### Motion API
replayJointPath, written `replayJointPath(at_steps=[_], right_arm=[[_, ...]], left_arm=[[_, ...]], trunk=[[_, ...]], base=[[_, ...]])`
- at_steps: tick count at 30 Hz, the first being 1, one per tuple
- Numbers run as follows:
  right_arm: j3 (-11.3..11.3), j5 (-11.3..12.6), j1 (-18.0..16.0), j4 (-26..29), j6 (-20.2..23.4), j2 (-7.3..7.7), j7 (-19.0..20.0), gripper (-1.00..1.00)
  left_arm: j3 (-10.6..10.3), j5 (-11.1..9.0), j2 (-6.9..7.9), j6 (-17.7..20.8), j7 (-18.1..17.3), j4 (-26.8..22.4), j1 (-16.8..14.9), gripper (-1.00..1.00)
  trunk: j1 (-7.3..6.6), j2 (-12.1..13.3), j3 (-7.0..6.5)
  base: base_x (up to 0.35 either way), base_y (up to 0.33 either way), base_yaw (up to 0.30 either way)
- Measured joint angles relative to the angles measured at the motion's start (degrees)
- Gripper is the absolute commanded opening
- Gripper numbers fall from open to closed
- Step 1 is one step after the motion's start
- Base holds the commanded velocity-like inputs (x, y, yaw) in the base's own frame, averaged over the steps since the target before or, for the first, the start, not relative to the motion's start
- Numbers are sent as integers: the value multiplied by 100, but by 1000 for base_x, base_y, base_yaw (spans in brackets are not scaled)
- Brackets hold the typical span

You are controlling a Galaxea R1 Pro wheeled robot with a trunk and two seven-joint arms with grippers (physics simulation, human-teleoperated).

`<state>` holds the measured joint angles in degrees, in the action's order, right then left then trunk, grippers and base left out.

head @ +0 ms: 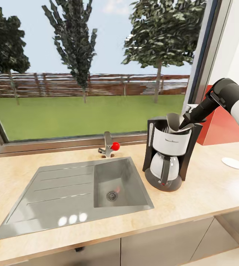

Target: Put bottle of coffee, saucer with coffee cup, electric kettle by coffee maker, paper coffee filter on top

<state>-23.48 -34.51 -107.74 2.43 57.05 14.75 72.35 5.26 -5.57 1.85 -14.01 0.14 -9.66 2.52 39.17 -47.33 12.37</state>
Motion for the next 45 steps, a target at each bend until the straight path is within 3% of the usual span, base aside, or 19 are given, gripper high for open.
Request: replayJointPath(at_steps=[45], right_arm=[[2,0,0,9,0,2,0,-100]], left_arm=[[7,0,0,0,0,0,0,100]], trunk=[[0,0,85]], base=[[0,0,0]])
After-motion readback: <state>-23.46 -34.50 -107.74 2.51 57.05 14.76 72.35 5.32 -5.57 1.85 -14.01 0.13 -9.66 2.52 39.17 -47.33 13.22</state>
